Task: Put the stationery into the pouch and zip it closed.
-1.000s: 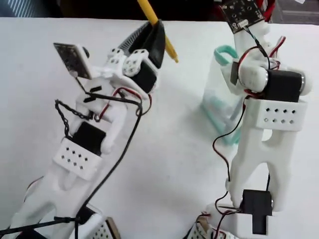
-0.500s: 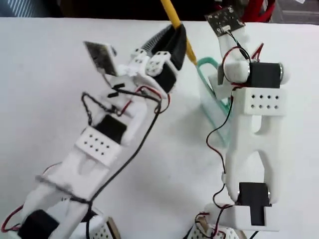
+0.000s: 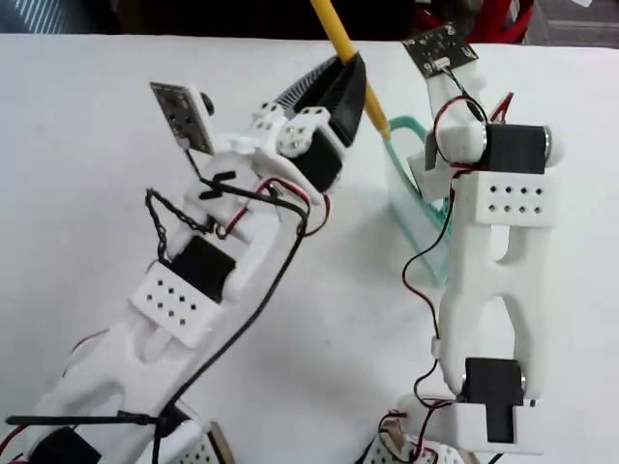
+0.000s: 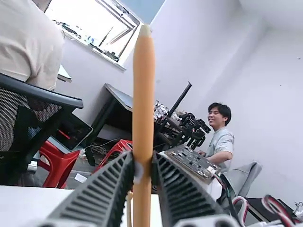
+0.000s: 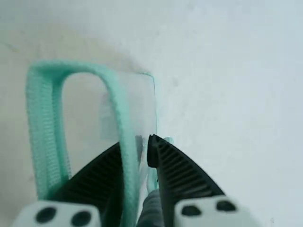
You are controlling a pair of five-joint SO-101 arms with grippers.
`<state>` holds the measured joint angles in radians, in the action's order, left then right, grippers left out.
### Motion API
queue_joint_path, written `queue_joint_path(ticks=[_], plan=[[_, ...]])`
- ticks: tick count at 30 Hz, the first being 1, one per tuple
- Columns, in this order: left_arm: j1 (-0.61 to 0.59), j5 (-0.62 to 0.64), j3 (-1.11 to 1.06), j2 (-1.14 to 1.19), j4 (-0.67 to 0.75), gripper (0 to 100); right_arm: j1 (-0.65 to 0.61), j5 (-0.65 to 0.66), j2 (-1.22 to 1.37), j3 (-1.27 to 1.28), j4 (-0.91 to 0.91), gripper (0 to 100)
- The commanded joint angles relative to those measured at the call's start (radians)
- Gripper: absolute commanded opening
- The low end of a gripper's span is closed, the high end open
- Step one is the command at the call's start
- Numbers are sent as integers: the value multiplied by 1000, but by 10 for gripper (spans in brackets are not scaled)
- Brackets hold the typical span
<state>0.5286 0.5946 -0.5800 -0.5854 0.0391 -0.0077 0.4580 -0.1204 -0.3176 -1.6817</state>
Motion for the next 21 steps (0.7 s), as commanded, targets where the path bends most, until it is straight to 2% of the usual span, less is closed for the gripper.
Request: queue_joint_path(ticks=[1,4,8,21], plan=[[16,2,32,-31,55,24,-5,-18,-56,-3,-10,20],[12,-3,6,12,106,24,1,-61,-62,-3,-7,20],[12,-72,8,110,173,28,-7,-69,-56,-3,-8,20],[18,-78,26,243,178,31,1,-61,-53,-3,-8,20]])
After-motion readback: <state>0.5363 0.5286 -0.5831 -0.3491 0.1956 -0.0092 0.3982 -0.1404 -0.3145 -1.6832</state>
